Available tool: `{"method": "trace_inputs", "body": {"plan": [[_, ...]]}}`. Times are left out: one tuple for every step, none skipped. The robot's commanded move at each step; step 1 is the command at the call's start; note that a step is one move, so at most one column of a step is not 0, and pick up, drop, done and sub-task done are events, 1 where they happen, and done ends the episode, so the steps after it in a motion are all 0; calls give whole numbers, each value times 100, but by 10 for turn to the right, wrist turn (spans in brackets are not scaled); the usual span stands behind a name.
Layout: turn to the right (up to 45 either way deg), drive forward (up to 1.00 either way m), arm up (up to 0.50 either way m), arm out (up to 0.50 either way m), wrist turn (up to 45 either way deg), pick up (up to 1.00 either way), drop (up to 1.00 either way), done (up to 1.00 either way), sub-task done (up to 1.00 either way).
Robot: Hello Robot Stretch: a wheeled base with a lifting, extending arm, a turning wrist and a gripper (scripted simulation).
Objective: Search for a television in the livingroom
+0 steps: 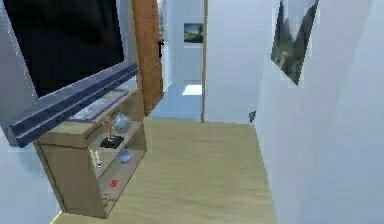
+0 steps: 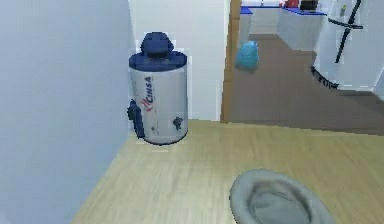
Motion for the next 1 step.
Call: {"method": "trace_inputs", "body": {"plan": [[60,0,0,0,0,0,0,0,0]]}}
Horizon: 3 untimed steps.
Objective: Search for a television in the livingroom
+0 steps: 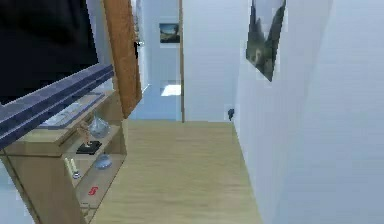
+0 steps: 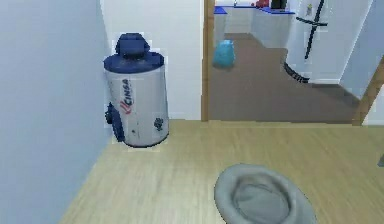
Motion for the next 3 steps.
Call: {"method": "trace_inputs", "body": {"plan": [[0,25,0,0,0,0,0,0,0],[-450,0,0,0,0,0,0,0,0],[-30,0,0,0,0,0,0,0,0]]}}
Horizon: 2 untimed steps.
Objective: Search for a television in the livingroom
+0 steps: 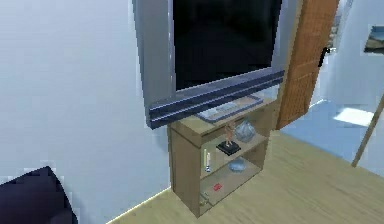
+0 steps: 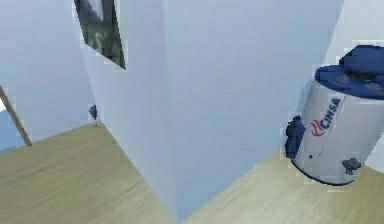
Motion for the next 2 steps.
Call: {"method": "trace_inputs", "body": {"plan": [[0,30,0,0,0,0,0,0,0],[90,0,0,0,0,0,0,0,0]]}}
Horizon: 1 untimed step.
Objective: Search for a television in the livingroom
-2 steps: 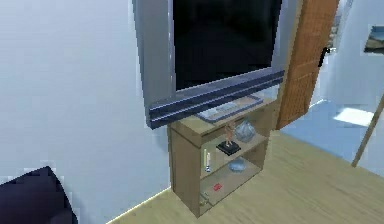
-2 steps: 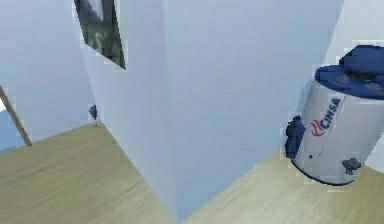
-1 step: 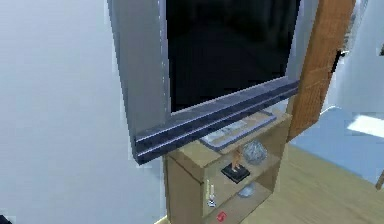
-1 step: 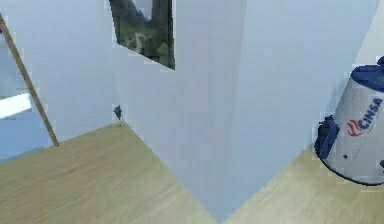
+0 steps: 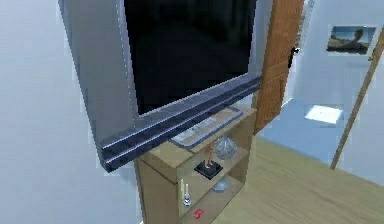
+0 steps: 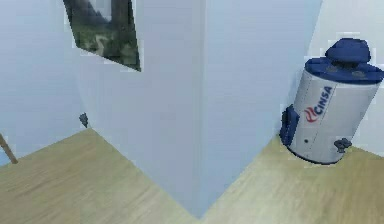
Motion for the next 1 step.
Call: {"method": "trace_inputs", "body": {"plan": [[0,0,0,0,0,0,0,100,0]]}}
